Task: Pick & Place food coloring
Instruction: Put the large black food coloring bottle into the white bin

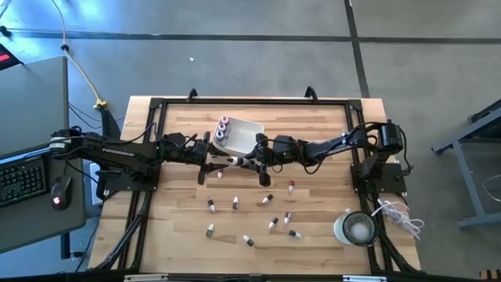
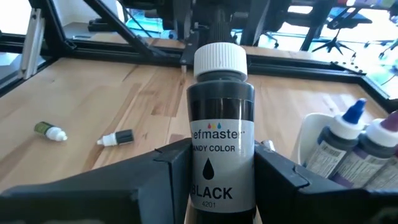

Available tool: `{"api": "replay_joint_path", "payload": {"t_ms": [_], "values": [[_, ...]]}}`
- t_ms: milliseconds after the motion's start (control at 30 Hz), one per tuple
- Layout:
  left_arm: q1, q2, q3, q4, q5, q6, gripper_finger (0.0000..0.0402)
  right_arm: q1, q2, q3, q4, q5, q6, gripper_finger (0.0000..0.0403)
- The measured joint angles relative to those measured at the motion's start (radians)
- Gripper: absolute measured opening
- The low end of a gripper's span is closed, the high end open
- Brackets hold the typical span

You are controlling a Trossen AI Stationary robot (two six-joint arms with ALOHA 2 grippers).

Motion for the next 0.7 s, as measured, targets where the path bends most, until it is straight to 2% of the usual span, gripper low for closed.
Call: {"api": "replay_joint_path", "payload": {"t_ms": [200,400,700], "values": [[0.000,0.000,0.000,0.041,-0.007,0.005,0.0179,0.000,0.000,0.000,0.080,0.000,0.003,0.0131],[0.000,0.000,0.000,0.139,-0.007,0.033,0.0179,0.000,0.000,0.000,0.088,-0.020,0.003,0.0131],[0.000,0.030,0.000,0.172,-0.007,0.034,0.0179,0.000,0.000,0.000,0.115,-0.020,0.003,0.0131]]}}
